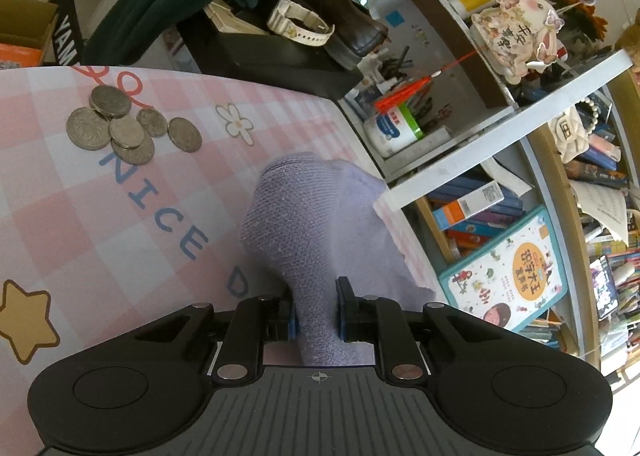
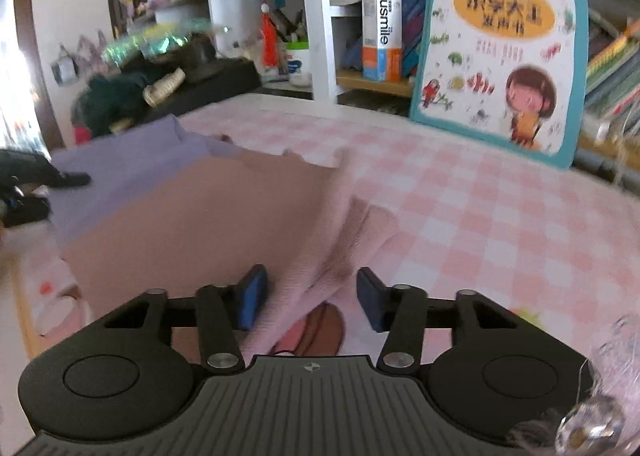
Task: Fold clothes
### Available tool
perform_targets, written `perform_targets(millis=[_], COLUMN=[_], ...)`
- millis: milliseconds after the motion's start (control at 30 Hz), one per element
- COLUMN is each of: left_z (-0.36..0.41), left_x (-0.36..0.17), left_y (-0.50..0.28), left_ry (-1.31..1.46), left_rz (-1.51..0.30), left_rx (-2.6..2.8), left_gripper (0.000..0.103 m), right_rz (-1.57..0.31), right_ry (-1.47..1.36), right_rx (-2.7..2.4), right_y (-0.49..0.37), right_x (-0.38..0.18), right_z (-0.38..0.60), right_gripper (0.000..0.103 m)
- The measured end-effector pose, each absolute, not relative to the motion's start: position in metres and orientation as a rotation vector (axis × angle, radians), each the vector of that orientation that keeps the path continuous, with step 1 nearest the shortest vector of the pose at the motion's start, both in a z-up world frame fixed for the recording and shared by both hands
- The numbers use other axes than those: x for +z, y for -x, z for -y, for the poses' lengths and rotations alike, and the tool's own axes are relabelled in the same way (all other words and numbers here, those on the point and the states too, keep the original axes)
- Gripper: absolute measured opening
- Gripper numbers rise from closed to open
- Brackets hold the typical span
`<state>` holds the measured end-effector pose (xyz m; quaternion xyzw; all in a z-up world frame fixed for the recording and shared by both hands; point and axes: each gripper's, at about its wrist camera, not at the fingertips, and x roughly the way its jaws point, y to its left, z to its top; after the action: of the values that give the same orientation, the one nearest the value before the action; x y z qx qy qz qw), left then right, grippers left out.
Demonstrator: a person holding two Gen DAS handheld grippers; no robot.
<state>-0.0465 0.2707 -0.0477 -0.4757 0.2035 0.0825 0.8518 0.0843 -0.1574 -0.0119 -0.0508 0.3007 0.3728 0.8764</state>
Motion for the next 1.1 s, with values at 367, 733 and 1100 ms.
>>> perform_targets(millis=[367, 733, 1100], left_z=[-0.239, -0.064, 0.064], left_x=[0.001, 0.059, -0.019], left_y=[0.045, 0.035, 0.041], left_ry=[0.781, -0.040, -0.757], left_rz=[-0.370, -0.285, -0.411], left_rx=[0.139, -0.003, -0.153], left_gripper=[0.014, 0.015, 0.030], right_rz=[-0.640, -0.645, -0.658], right_ry=[0.019, 0.014, -0.008], right_rx=[0.816, 0.820, 0.828], right_y=[-0.085, -0.084, -0.087], right_x=[-0.021, -0.022, -0.022], right_z=[0.167, 0.168, 0.170], right_gripper=[0.030, 0.031, 0.031])
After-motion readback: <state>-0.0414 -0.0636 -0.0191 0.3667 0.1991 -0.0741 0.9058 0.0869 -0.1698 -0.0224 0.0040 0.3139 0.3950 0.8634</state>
